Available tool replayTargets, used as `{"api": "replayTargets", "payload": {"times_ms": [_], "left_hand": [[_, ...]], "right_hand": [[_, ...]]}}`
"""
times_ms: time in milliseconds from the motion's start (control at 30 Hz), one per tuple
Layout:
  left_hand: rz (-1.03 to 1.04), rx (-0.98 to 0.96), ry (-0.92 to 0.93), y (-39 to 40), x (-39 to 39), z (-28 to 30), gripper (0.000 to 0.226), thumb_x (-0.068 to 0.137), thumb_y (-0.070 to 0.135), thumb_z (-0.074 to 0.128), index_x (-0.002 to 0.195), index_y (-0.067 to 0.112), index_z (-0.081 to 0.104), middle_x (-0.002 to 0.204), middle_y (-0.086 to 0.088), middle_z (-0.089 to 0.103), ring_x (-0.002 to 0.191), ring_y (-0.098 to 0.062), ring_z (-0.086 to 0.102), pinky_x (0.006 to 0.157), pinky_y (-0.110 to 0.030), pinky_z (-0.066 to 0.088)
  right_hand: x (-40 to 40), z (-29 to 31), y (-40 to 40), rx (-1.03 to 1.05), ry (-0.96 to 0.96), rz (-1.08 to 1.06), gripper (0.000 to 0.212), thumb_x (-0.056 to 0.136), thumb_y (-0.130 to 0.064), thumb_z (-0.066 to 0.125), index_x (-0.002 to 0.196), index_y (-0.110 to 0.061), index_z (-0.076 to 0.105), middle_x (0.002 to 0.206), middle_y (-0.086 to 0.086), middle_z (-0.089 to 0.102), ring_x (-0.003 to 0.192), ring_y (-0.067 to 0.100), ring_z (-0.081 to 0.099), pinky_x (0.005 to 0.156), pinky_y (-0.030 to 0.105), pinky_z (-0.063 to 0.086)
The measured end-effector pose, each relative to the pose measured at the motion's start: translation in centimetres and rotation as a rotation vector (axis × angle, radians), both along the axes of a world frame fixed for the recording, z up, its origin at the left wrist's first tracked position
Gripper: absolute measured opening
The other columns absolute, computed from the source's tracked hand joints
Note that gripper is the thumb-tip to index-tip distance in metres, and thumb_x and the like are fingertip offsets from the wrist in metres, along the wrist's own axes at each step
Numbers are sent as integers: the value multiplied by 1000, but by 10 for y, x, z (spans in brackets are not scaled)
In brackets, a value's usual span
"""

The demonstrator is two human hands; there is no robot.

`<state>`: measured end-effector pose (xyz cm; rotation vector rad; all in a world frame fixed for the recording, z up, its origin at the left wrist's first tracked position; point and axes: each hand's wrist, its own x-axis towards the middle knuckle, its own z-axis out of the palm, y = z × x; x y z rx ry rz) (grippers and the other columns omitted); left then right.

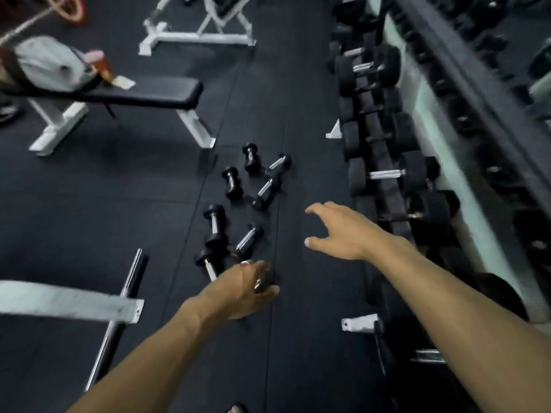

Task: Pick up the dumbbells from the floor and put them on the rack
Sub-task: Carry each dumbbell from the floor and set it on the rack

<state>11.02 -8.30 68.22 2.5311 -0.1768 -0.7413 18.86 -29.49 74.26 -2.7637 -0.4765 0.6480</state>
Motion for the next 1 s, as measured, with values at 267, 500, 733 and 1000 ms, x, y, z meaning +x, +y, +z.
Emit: {"api": "replayTargets", "payload": {"times_ms": [267,500,733,1000], "left_hand": [[-92,198,78,72,28,-123,43,91,51,50,122,21,47,116,-3,53,104,-28,61,85,-44,51],[-151,323,87,80,63,-264,47,96,47,45,133,20,42,128,-3,48,119,-23,51,89,-38,47],[-187,373,77,97,108,-451,48,91,48,51,132,25,41,122,-2,50,113,-23,54,87,-39,51],[-179,377,85,107,125,-620,66,88,53,56,140,21,30,129,-5,44,117,-25,50,89,-38,48]], "right_hand": [[43,-140,77,-64,181,41,70,90,-44,62,150,-24,32,135,2,49,125,25,50,98,41,46],[83,-304,97,-117,351,111,67,89,-44,63,147,-24,35,132,2,50,121,24,52,96,39,46],[117,-479,107,-180,398,118,71,88,-47,64,148,-23,33,133,3,51,120,25,53,95,42,49],[129,-645,129,-194,345,32,76,85,-49,66,148,-28,28,132,6,50,115,29,58,91,44,50]]}}
